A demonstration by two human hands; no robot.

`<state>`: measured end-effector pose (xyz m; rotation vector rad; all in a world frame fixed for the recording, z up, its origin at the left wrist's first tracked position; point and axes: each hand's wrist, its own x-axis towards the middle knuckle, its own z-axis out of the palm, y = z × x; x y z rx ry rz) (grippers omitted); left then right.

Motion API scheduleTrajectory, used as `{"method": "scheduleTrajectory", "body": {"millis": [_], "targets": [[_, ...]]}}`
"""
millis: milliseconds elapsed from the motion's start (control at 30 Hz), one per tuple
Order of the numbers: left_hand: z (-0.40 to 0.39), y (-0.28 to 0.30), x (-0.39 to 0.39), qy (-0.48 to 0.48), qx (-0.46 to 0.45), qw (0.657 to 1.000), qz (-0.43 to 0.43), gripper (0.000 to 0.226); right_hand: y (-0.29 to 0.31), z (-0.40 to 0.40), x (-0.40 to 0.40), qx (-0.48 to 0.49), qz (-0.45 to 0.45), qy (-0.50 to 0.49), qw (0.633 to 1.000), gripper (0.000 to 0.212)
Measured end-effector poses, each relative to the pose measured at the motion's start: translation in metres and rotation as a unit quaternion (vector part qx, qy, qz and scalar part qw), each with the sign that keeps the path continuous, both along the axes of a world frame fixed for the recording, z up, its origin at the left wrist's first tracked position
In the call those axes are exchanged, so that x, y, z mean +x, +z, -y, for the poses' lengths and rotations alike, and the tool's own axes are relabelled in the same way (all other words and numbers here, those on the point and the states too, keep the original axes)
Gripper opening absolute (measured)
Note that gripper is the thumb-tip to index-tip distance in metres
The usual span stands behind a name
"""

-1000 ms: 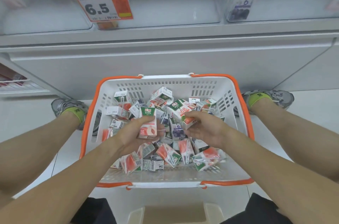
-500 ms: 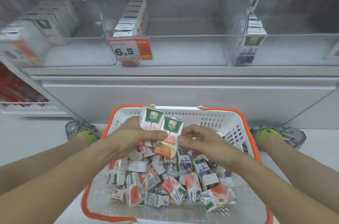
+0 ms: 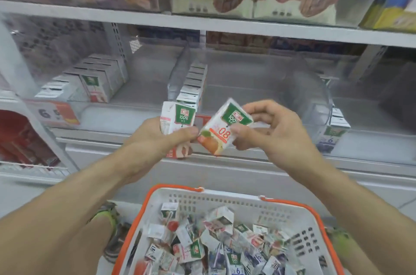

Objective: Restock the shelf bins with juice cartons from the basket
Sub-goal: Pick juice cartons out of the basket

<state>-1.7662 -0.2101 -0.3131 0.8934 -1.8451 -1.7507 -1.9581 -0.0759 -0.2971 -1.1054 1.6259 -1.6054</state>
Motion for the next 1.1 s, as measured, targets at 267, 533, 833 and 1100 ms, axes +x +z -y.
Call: {"method": "scheduleTrajectory", "body": {"millis": [267,533,833,1100], "targets": [[0.024,-0.001,-0.006,-0.004,0.206,0.975,-0.081,0.058,0.011,0.130,-0.075,0.058,-0.151,-0.111,0.981,0.037],[0.026,-0.018,-0.014,0.020,0.088,0.995,-0.027,0.059,-0.019,0.263,-0.120,0.212,-0.336,-0.128,0.909,0.039],[0.031,-0.020,-0.012,0.023,0.015,0.998,-0.050,0.062,-0.007,0.230,-0.118,0.212,-0.281,-0.139,0.926,0.049],[0.024,-0.013,0.008,0.011,-0.291,0.956,0.022,0.051,0.049,0.067,-0.007,0.217,-0.110,0.147,0.959,0.042]]}}
